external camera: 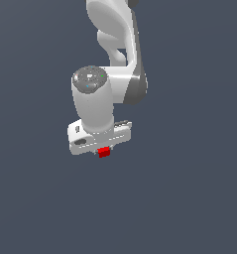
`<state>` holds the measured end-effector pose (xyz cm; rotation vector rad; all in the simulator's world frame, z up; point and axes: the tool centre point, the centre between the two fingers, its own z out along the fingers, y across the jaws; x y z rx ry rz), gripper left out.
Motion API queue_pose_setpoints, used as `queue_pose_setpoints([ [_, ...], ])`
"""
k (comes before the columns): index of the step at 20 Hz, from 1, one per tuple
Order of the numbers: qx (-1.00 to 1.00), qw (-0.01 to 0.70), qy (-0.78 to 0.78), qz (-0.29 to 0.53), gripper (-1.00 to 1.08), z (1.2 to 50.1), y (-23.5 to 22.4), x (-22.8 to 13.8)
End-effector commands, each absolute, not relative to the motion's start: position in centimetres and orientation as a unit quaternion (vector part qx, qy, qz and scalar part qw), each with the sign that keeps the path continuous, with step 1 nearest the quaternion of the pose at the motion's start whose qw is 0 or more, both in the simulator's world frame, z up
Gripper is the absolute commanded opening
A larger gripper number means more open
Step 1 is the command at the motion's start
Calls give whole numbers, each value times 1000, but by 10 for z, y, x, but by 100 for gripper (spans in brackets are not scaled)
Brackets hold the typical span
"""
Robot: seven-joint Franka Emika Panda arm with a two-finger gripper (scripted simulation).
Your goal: Pick up the red cube and move it to a goal position.
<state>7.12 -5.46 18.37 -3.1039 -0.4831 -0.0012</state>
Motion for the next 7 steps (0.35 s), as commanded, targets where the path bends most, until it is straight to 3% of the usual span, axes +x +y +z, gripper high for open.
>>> queue_pose_setpoints([
  [1,-988,0,-154,0,-100,193,-59,75],
  [7,-988,0,-154,0,-100,201,-64,78],
])
